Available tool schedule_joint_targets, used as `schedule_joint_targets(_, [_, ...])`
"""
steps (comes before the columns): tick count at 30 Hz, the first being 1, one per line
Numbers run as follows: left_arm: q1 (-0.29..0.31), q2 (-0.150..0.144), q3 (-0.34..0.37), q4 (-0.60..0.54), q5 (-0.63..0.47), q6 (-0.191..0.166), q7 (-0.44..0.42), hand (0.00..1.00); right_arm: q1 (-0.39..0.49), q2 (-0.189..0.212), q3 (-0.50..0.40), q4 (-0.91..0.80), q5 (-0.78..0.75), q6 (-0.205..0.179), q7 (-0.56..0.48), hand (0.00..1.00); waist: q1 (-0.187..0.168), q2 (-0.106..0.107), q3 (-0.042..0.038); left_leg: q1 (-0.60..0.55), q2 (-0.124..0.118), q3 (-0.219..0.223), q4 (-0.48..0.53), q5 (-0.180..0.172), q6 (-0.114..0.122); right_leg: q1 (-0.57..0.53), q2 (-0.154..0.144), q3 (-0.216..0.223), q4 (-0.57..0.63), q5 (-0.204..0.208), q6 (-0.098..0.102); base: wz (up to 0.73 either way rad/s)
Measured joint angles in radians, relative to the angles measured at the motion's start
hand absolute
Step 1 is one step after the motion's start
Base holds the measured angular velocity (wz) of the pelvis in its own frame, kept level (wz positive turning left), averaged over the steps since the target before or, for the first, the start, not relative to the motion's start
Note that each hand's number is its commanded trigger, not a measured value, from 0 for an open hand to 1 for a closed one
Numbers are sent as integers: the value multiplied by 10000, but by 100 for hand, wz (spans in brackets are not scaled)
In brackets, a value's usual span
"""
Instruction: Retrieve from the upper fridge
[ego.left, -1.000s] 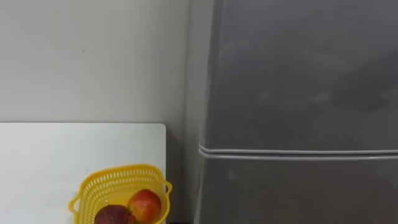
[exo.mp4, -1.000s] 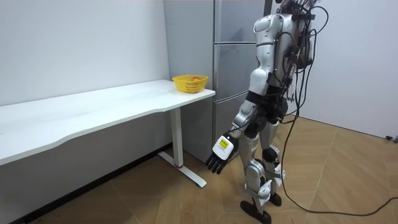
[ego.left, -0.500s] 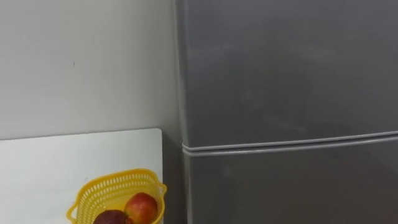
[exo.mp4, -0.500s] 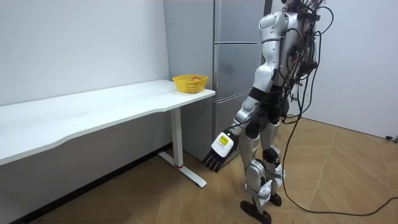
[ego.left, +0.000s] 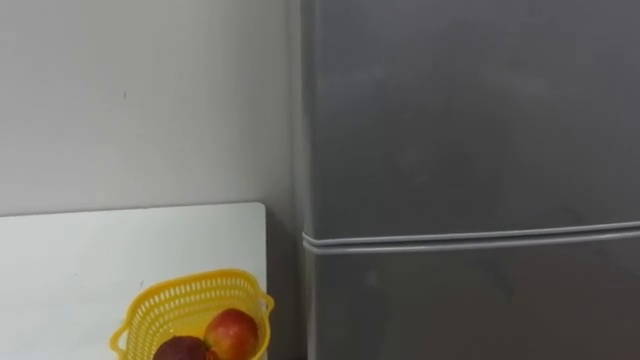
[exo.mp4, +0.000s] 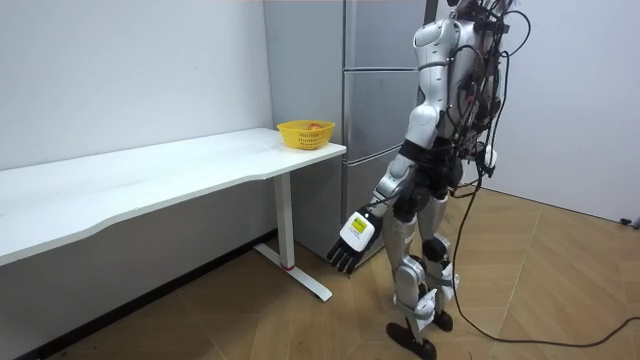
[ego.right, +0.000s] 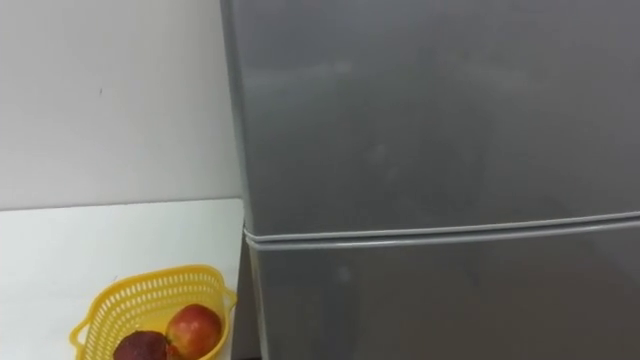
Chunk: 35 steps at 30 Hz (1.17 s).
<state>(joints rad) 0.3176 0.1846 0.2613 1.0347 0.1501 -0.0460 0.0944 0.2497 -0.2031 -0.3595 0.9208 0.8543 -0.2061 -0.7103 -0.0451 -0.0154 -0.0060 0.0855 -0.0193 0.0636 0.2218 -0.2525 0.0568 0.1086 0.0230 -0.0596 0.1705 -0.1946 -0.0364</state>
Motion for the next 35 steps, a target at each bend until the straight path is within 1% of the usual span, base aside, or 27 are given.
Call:
schedule_joint_targets(1, [18,-32,0,-19,0,21,0,0,-20,48,90,257,-13,92,170,0,-1,17,5,1,-3,-11,6,0,0,11,-1,-2,-1,0,0,9])
schedule_joint_targets(2, [19,-98,0,-17,0,51,-2,0,-84,150,181,679,-14,290,486,0,4,69,30,3,-16,-51,1,-3,3,39,-4,2,-2,-4,1,7])
schedule_joint_targets(3, [11,-158,-14,-3,0,84,-9,0,-103,223,270,1005,-77,493,777,0,15,106,34,2,-30,-91,-3,-13,13,46,-8,6,-3,-19,12,6])
schedule_joint_targets(4, [-11,-176,-15,2,31,123,-17,0,-110,255,290,1147,-175,609,916,0,11,116,37,-1,-32,-80,-7,-16,16,40,-10,10,-2,-30,18,4])
schedule_joint_targets(6, [-54,-175,85,22,188,255,-115,0,-51,362,325,1408,-827,963,1346,0,55,138,47,5,-31,-73,2,-19,21,24,-5,50,24,-35,25,0])
schedule_joint_targets(7, [-59,-175,110,24,189,299,-153,0,-43,363,339,1478,-1015,1016,1461,0,52,138,47,13,-37,-83,3,-19,22,33,-12,48,22,-34,26,0])
schedule_joint_targets(8, [-109,-175,112,23,328,418,-220,0,-72,344,346,1751,-1640,1100,1722,0,61,138,48,27,-47,-86,-5,-18,26,43,-23,46,21,-34,29,0])
schedule_joint_targets(9, [-113,-176,108,60,426,530,-322,0,-127,294,513,2109,-2307,1247,2030,0,134,144,51,23,-50,-85,-7,-23,35,31,-26,41,14,-28,40,0])
schedule_joint_targets(10, [-134,-176,98,56,502,601,-370,0,-134,268,669,2243,-2626,1366,2200,0,173,140,53,13,-50,-84,-10,-26,40,15,-27,37,16,-26,42,0])
schedule_joint_targets(12, [-205,-214,92,53,792,893,-445,0,-269,207,1159,2780,-3729,1805,3126,0,235,128,51,-27,-64,-88,-23,-27,45,-11,-35,28,7,-23,47,0])
schedule_joint_targets(13, [-203,-228,87,54,858,953,-453,0,-311,195,1328,2919,-3945,1905,3344,0,249,137,50,-26,-66,-98,-25,-27,46,-5,-36,15,6,-22,48,4])
schedule_joint_targets(14, [-222,-234,58,43,1008,1091,-465,0,-341,209,1668,3016,-4250,2093,3778,0,280,139,51,-21,-69,-114,-35,-26,46,9,-32,-1,-3,-21,49,4])
schedule_joint_targets(15, [-223,-234,55,40,1079,1145,-465,0,-369,221,1868,3063,-4411,2168,3984,0,289,138,51,-7,-68,-116,-53,-26,46,16,-30,-6,-5,-21,49,0])
schedule_joint_targets(17, [-215,-237,-112,-16,1284,1426,-467,0,-598,288,2353,3302,-5166,2464,4677,0,306,158,69,88,-67,-122,-123,-26,46,96,-26,-25,-38,-21,49,0])
schedule_joint_targets(19, [-293,-290,-178,-17,1352,1550,-482,0,-729,337,2607,3332,-5617,2541,5030,0,331,178,85,158,-73,-145,-166,-26,46,178,-22,-72,-71,-22,49,5])
schedule_joint_targets(21, [-415,-304,-515,-15,1357,1649,-483,0,-777,396,2968,3261,-6127,2600,5249,0,497,201,127,205,-70,-157,-176,-27,47,214,-18,-62,-64,-21,49,2])
schedule_joint_targets(22, [-454,-305,-618,-17,1357,1673,-482,0,-804,397,3069,3234,-6294,2623,5285,0,541,213,137,208,-69,-157,-176,-28,49,206,-19,-50,-49,-21,49,0])
schedule_joint_targets(24, [-540,-324,-1095,-29,1382,1699,-488,0,-1012,401,3433,3170,-6713,2636,5392,0,589,257,158,133,-68,-159,-165,-48,67,131,-19,-52,-44,-21,49,0])
schedule_joint_targets(26, [-572,-360,-1262,-33,1492,1699,-566,0,-1156,401,3642,3156,-6862,2628,5471,0,606,300,186,121,-71,-161,-165,-52,73,120,-20,-51,-43,-21,49,0])
schedule_joint_targets(29, [-593,-383,-1289,-32,1507,1703,-658,0,-1255,400,3795,3160,-6867,2615,5704,0,700,335,180,123,-73,-187,-168,-52,74,130,-19,-66,-44,-21,49,2])
schedule_joint_targets(31, [-593,-392,-1285,-22,1514,1714,-663,0,-1266,397,3797,3222,-6857,2603,5876,0,713,336,179,124,-88,-250,-166,-47,73,163,-13,-160,-44,-21,49,11])
schedule_joint_targets(32, [-586,-406,-1286,-8,1584,1730,-676,0,-1257,393,3794,3290,-6851,2604,5980,0,708,334,177,128,-96,-298,-153,-47,74,194,-21,-246,-48,-21,50,14])
schedule_joint_targets(35, [-532,-423,-1266,6,1679,1803,-706,0,-1107,394,3767,3295,-6859,2603,6109,0,724,326,174,141,-105,-369,-152,-46,75,229,-20,-250,-48,-22,50,7])
